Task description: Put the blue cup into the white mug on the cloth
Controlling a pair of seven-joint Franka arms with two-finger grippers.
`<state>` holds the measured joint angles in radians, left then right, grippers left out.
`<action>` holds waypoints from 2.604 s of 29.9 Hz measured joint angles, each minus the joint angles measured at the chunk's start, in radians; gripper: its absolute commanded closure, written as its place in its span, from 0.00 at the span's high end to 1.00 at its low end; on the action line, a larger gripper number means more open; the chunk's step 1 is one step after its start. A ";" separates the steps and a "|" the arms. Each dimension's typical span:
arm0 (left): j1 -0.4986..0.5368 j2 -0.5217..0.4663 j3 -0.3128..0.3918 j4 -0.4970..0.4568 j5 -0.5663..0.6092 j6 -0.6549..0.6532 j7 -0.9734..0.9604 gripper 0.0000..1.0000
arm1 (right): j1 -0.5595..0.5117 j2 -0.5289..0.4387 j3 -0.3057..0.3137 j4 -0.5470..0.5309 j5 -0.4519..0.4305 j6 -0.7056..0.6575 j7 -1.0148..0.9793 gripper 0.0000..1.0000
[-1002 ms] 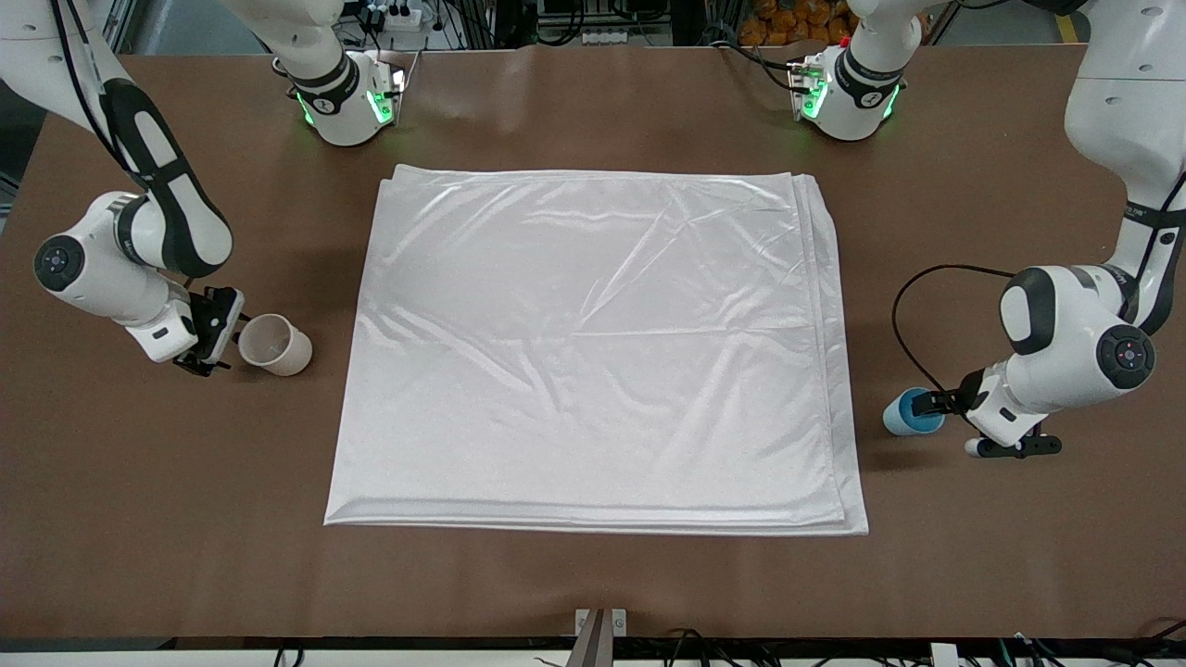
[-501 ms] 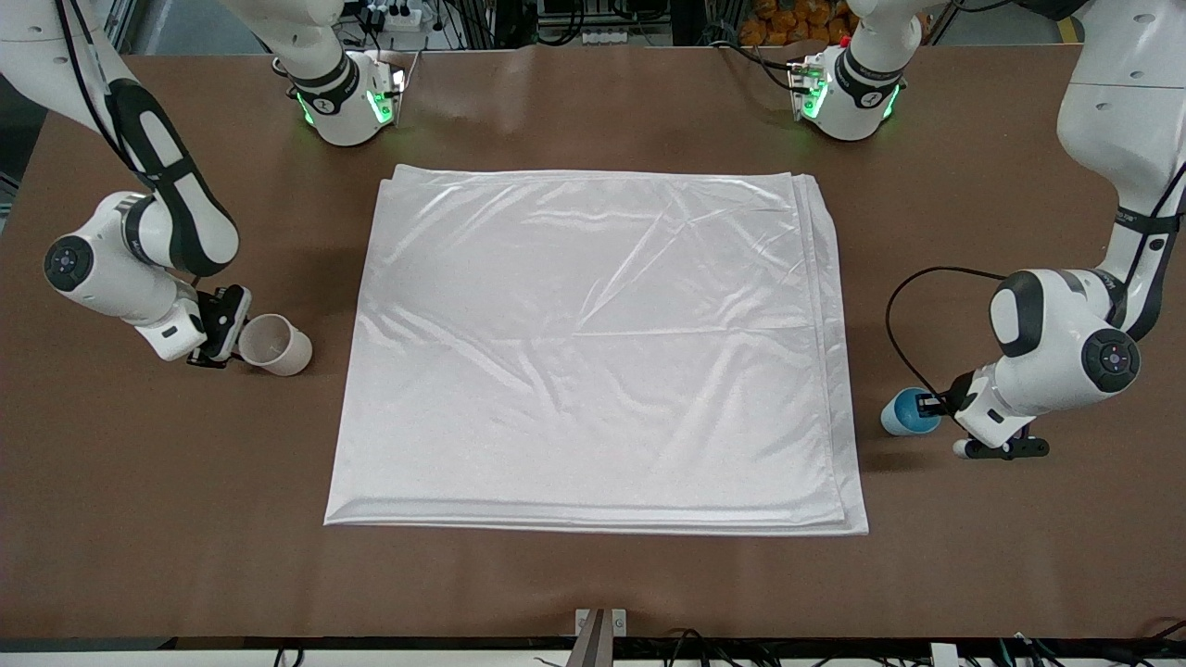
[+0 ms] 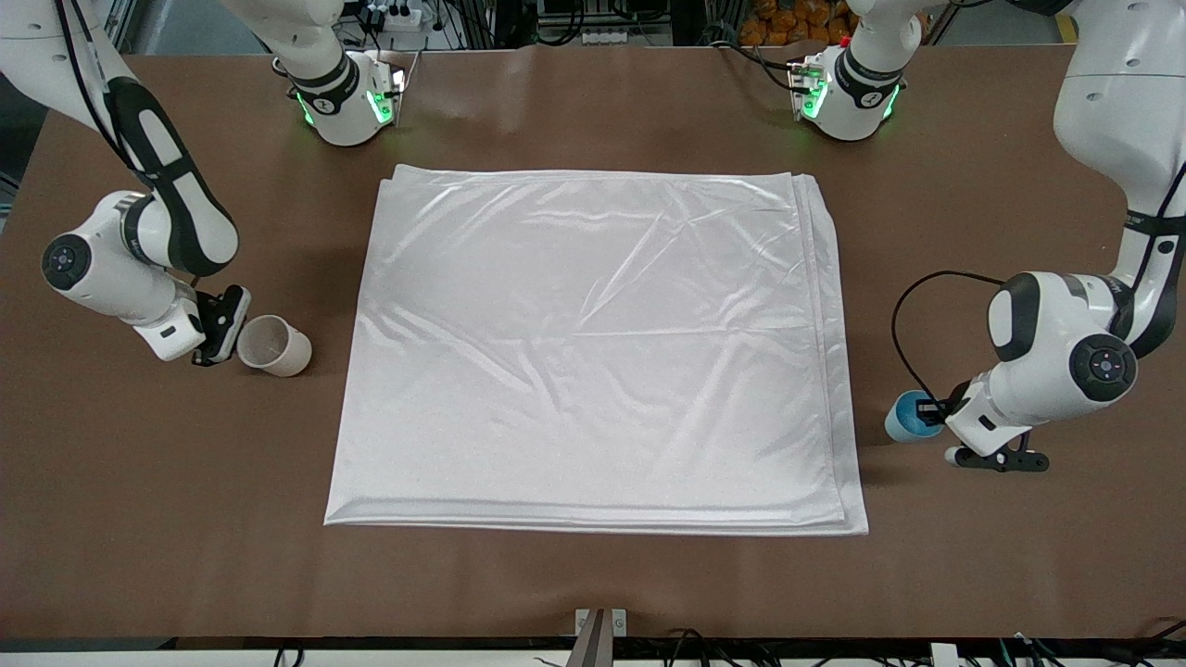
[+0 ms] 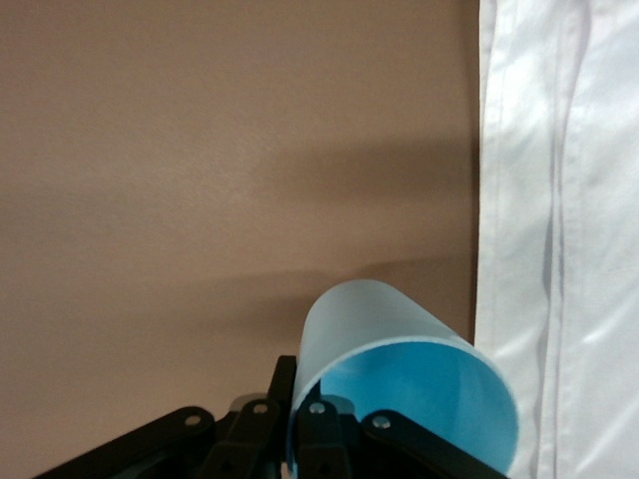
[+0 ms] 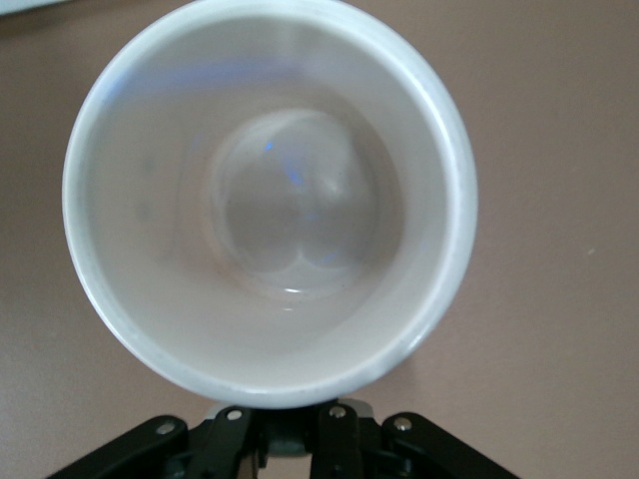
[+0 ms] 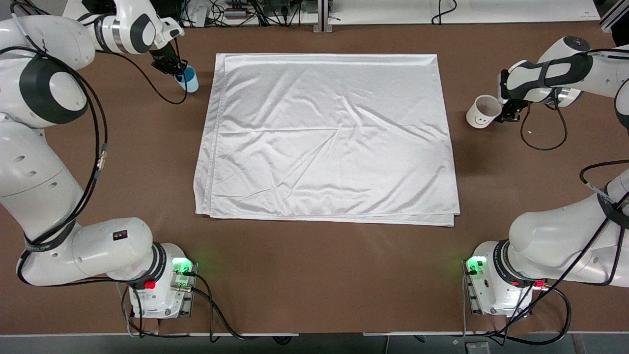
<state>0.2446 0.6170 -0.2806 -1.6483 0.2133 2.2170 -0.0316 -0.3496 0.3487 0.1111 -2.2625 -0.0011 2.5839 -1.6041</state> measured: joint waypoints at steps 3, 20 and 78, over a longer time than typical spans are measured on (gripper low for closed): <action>0.000 -0.012 -0.004 0.025 0.000 -0.030 0.000 0.00 | 0.000 -0.019 0.023 0.002 0.002 -0.001 -0.001 0.00; -0.001 -0.092 -0.054 0.040 0.000 -0.159 0.000 0.00 | 0.005 -0.092 0.345 0.002 0.083 -0.009 0.009 0.00; -0.008 -0.187 -0.153 0.158 -0.017 -0.399 -0.041 0.00 | 0.530 0.313 0.360 0.434 -0.436 -0.098 0.787 0.03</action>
<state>0.2369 0.4304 -0.4339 -1.4903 0.1960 1.8184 -0.0725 0.1806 0.6614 0.4707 -1.8284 -0.4367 2.4859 -0.8168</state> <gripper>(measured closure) 0.965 0.806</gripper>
